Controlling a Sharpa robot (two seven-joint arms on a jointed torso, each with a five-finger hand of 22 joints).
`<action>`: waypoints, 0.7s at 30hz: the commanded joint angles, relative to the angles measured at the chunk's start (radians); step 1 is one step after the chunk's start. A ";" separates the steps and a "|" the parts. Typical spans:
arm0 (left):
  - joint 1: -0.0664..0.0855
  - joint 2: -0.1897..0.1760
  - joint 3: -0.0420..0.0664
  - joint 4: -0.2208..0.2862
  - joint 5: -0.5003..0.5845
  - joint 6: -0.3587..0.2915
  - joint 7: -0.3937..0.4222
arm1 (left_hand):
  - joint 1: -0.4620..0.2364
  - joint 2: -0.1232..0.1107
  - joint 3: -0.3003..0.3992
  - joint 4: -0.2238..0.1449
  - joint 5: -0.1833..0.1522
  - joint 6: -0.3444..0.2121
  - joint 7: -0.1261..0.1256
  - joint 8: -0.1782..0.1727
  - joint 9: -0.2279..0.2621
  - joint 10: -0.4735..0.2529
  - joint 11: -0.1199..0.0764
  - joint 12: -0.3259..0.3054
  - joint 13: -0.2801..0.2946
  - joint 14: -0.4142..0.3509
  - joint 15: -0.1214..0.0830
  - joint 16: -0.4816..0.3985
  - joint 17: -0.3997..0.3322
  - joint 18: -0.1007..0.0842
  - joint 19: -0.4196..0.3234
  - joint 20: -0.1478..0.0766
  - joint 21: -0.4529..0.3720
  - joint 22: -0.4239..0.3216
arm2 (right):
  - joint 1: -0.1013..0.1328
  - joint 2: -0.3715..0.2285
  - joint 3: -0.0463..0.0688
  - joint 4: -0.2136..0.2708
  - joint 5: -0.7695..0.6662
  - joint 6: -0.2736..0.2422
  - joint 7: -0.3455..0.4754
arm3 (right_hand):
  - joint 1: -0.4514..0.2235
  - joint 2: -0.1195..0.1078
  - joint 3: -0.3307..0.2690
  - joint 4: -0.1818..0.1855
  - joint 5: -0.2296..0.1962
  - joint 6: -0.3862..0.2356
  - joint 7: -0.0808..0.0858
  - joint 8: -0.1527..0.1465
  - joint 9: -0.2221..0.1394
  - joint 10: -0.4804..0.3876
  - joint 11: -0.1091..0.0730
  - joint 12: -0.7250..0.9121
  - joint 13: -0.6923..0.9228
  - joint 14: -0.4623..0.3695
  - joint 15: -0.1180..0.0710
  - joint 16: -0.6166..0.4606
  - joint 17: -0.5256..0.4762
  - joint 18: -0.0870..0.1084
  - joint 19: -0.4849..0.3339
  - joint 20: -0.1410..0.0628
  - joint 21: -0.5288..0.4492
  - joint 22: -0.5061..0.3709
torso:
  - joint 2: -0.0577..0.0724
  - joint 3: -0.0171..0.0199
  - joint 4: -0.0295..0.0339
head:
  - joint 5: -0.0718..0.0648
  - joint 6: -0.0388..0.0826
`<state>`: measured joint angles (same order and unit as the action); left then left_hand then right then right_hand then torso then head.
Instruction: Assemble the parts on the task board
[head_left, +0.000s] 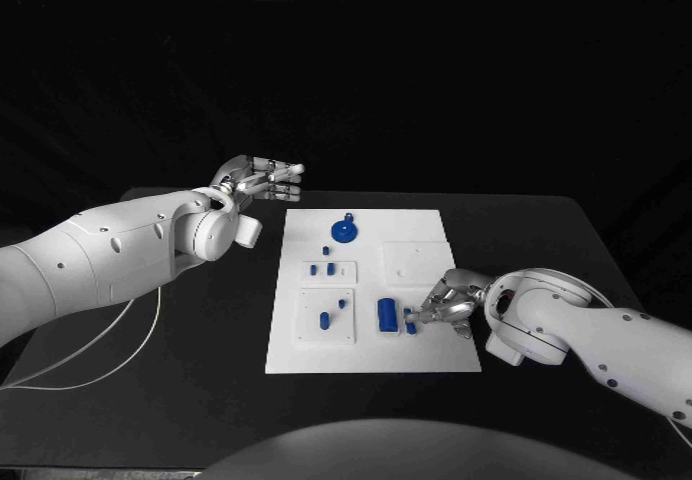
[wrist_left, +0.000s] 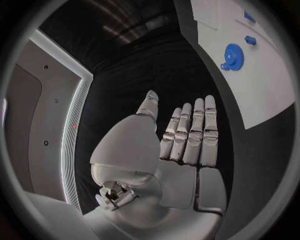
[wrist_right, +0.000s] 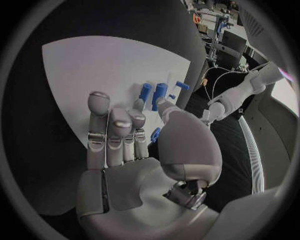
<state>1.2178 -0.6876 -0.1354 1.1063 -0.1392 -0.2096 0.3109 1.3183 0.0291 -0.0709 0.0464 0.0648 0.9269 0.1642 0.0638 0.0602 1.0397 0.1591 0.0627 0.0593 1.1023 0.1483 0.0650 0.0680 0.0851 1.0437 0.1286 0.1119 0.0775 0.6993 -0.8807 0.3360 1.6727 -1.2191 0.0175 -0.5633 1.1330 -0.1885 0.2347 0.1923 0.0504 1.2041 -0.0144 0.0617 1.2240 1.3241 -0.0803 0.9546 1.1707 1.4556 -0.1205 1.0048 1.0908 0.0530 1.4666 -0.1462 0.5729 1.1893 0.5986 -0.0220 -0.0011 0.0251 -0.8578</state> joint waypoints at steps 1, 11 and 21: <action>-0.001 0.001 0.001 0.002 -0.002 0.012 0.006 | -0.008 -0.005 0.001 0.004 -0.001 -0.005 0.000 -0.003 -0.001 -0.009 0.001 -0.002 -0.001 -0.006 -0.002 -0.003 0.001 0.009 -0.004 0.006 0.002 -0.001 | -0.001 -0.007 0.001 0.004 0.009 0.092 0.029 | 0.023 0.009 -0.001 -0.030 0.003 0.006 -0.001 0.003 -0.001 -0.002 0.006 0.004 0.001 0.003 -0.002 -0.002 0.000 -0.002 0.045 0.001 0.004 0.001 | 0.001 0.0004 0.0000 | 0.000 -0.002; -0.001 -0.001 0.001 0.003 -0.002 0.012 0.005 | -0.008 -0.005 0.001 0.004 -0.001 -0.005 0.000 -0.003 -0.001 -0.009 0.001 -0.002 -0.001 -0.006 -0.002 -0.003 0.001 0.009 -0.004 0.006 0.002 -0.001 | -0.001 -0.025 0.002 0.010 0.007 0.163 0.044 | 0.031 0.039 0.011 -0.124 0.017 0.012 -0.004 0.003 -0.045 0.000 0.006 0.007 -0.004 0.002 0.001 -0.002 -0.008 -0.003 0.045 0.005 0.000 0.005 | 0.001 0.0009 -0.0014 | -0.001 -0.002; -0.001 -0.002 0.001 0.004 -0.002 0.013 0.004 | -0.008 -0.005 0.001 0.004 -0.001 -0.005 0.000 -0.003 -0.001 -0.009 0.001 -0.002 -0.001 -0.006 -0.002 -0.003 0.001 0.009 -0.004 0.006 0.002 -0.001 | -0.001 -0.022 0.002 0.007 0.004 0.160 0.042 | 0.023 0.044 0.003 -0.105 0.012 0.013 -0.004 0.003 -0.044 0.000 0.006 0.007 -0.005 0.002 0.001 -0.002 -0.010 -0.003 0.045 0.005 -0.001 0.006 | 0.001 0.0000 0.0005 | -0.003 -0.004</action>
<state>1.2177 -0.6900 -0.1355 1.1078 -0.1394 -0.2091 0.3102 1.3183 0.0291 -0.0709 0.0464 0.0648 0.9269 0.1642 0.0638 0.0603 1.0397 0.1591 0.0627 0.0593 1.1023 0.1483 0.0650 0.0680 0.0851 1.0437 0.1287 0.1119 0.0776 0.6989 -0.9034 0.3375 1.6798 -1.2130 0.1530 -0.5330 1.1619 -0.1510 0.2362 0.0827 0.0620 1.2079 -0.0182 0.0617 1.1798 1.3241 -0.0803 0.9586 1.1664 1.4555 -0.1204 1.0048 1.0823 0.0530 1.4666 -0.1462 0.5728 1.1941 0.5995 -0.0211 -0.0011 0.0223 -0.8616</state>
